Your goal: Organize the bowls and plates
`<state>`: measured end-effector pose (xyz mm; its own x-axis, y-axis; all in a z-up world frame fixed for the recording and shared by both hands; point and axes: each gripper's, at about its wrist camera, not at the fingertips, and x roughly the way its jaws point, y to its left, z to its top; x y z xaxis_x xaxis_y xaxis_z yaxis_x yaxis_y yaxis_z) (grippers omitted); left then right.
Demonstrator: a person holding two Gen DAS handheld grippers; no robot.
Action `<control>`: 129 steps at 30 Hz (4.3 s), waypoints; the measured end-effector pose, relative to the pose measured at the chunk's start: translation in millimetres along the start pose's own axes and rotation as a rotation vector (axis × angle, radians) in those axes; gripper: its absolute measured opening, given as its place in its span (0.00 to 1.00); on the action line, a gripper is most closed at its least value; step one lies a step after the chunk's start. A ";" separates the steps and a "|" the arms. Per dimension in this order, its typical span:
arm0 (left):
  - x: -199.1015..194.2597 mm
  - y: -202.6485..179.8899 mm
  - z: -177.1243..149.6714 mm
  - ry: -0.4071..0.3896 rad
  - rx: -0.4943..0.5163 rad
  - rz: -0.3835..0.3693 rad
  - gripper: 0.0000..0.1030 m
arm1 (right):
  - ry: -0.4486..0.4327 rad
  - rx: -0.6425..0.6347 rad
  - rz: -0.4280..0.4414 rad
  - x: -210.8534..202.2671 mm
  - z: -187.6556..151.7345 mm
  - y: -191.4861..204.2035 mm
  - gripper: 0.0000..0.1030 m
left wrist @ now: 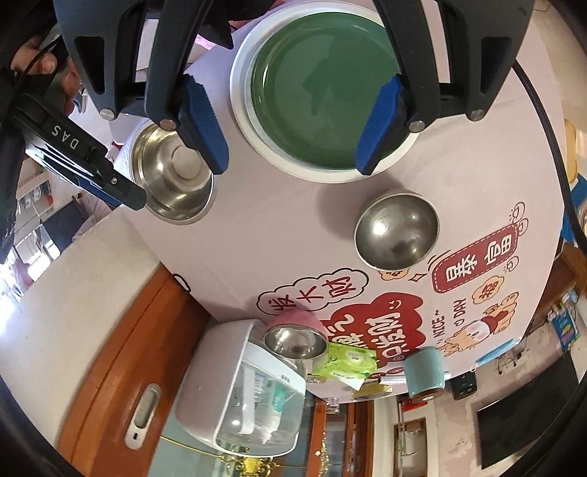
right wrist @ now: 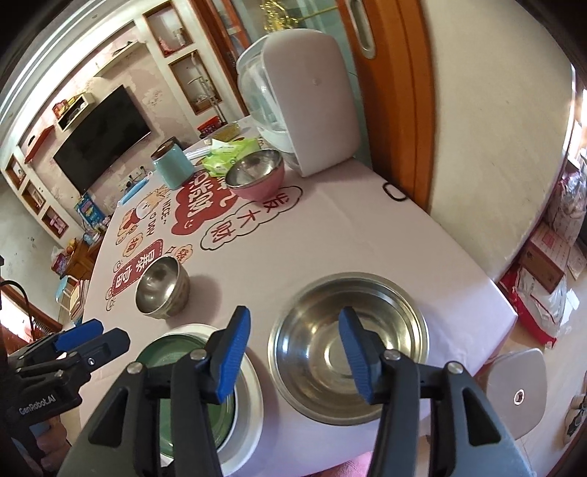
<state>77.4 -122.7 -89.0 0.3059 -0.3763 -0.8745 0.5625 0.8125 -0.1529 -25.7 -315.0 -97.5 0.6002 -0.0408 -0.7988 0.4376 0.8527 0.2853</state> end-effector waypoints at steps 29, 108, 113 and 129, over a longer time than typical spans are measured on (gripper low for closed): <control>38.5 -25.4 96.9 -0.047 -0.335 0.196 0.72 | 0.183 -0.090 0.291 96.6 148.8 -28.9 0.56; 267.0 40.3 206.5 0.069 -0.493 0.030 0.20 | 0.218 -0.031 0.398 276.6 199.7 -11.4 0.23; 266.7 39.0 205.4 0.077 -0.488 0.042 0.18 | 0.227 -0.052 0.382 278.2 202.7 -4.8 0.20; 240.9 34.0 190.7 0.088 -0.513 0.061 0.16 | 0.261 -0.111 0.359 265.8 206.5 21.4 0.17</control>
<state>316.7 -270.6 -217.2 0.2478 -0.3006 -0.9210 0.0899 0.9537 -0.2871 281.4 -415.1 -194.3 0.5059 0.3877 -0.7706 0.1500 0.8402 0.5212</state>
